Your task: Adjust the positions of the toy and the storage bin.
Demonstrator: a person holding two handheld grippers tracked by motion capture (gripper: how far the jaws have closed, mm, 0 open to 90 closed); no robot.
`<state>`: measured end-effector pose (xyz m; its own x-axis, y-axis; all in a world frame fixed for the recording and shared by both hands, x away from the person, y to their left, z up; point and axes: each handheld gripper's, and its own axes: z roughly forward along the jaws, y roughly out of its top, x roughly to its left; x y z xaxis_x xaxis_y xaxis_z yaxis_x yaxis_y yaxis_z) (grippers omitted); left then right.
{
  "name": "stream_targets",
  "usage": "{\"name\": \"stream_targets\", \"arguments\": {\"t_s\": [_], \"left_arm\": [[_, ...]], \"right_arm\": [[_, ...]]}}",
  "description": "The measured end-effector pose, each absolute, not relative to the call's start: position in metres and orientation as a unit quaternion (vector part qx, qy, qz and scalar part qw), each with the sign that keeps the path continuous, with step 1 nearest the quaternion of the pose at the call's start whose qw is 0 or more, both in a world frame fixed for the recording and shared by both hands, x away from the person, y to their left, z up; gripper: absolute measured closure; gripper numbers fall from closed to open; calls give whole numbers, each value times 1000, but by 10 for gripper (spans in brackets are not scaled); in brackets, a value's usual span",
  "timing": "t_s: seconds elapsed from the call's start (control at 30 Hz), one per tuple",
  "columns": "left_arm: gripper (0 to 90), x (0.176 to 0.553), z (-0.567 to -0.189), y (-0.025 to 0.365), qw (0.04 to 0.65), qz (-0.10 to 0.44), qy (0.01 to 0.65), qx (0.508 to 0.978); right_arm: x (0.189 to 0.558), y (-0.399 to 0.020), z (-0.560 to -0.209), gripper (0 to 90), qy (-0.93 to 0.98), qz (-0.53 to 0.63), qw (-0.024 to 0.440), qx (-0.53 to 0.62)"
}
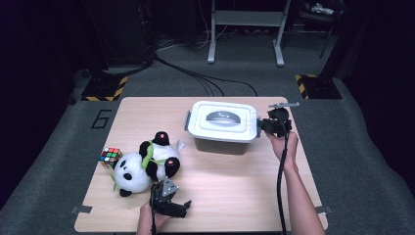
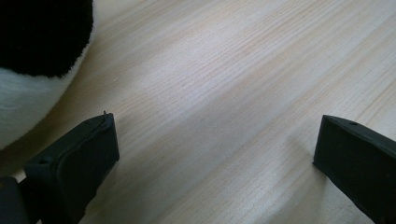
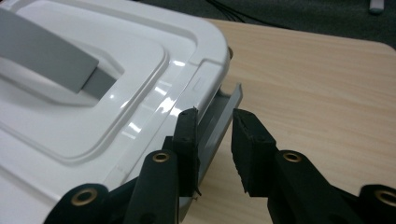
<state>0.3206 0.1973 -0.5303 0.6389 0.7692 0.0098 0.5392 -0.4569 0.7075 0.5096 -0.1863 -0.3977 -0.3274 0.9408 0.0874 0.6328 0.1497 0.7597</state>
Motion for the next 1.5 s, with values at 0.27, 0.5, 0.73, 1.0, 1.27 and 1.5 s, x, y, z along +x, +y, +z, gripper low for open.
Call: {"name": "stream_targets", "arguments": {"t_s": [0.27, 0.5, 0.73, 1.0, 1.27, 1.5], "left_arm": [[0, 321, -530, 197, 345, 167, 391, 837], [0, 321, -530, 197, 345, 167, 391, 837], [0, 321, -530, 197, 345, 167, 391, 837], [0, 320, -530, 197, 345, 167, 391, 837], [0, 320, -530, 197, 345, 167, 391, 837], [0, 320, -530, 197, 345, 167, 391, 837]], "right_arm": [[533, -188, -397, 737, 727, 368, 224, 535], [548, -186, -403, 769, 732, 356, 212, 541], [547, -181, -404, 811, 734, 340, 211, 549], [536, -183, -401, 804, 733, 327, 189, 566], [514, -186, -399, 811, 739, 328, 188, 558], [498, -188, -400, 807, 741, 333, 180, 555]]}}
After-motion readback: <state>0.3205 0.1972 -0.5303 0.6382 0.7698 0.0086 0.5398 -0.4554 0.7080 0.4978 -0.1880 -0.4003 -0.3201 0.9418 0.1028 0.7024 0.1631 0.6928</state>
